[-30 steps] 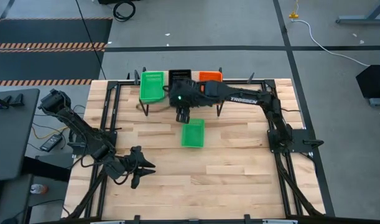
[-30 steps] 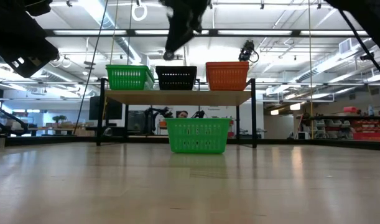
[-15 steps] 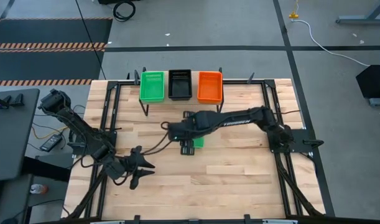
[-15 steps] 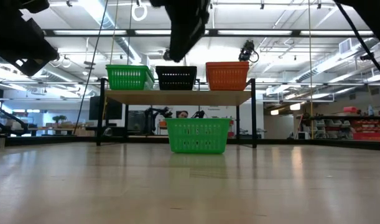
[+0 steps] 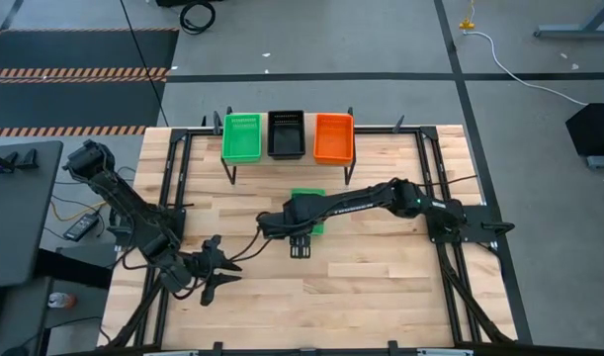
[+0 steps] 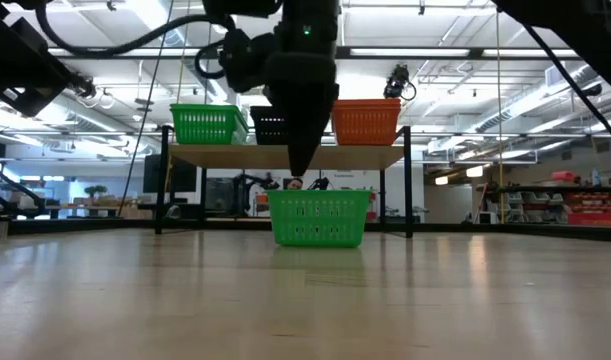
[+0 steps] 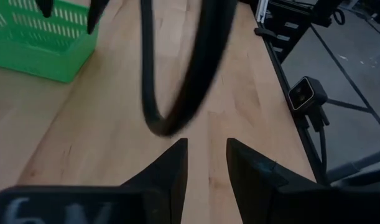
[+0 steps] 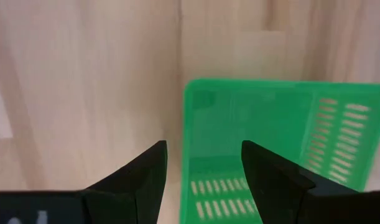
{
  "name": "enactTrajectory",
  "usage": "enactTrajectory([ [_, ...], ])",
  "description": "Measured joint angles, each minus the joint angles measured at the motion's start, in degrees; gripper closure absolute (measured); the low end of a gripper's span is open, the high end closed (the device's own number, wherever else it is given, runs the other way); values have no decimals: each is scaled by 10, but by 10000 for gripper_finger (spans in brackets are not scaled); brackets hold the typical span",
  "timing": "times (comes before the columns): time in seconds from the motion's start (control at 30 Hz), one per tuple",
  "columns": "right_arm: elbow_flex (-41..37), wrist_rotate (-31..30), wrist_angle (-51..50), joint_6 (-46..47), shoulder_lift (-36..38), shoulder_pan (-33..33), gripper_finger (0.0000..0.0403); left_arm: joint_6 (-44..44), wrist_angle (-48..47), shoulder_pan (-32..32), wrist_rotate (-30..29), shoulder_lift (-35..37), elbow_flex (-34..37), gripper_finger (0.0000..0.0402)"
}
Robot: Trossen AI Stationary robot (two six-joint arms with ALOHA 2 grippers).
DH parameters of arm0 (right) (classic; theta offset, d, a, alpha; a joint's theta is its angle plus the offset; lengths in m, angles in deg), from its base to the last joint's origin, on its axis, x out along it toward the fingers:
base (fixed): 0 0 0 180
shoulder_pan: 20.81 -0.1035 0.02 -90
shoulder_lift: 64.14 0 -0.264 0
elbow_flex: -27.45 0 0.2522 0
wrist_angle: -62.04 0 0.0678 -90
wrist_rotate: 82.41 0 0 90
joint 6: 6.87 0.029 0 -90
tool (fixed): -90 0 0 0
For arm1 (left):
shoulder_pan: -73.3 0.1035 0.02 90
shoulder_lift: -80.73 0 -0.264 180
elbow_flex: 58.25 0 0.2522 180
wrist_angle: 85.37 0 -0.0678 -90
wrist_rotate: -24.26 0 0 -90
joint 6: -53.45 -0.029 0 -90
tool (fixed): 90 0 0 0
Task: Stack baskets on shelf by color
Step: Stack the green bin on top of the green bin on the shelf
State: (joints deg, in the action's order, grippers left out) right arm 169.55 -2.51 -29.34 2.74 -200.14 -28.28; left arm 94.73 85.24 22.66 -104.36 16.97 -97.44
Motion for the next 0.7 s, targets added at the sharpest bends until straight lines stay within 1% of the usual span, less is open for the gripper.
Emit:
enactTrajectory([
  [0.17, 0, -15, 7, 21, 2, 0, 190, 10, 0, -8, -4, 0, 0, 285],
  [0.3, -2, -3, 14, 34, 1, 0, 190, 19, 0, -18, -4, 0, 0, 285],
  [0.4, -17, 5, 30, 54, 1, 0, 190, 19, 0, -27, -7, 0, 0, 285],
  [0.53, -50, 44, 35, 59, 1, 0, 190, 17, 0, -39, -23, 0, 0, 285],
  [0.7, -93, 26, 47, 59, 0, 1, 192, 16, 0, -44, -35, 0, 0, 285],
])
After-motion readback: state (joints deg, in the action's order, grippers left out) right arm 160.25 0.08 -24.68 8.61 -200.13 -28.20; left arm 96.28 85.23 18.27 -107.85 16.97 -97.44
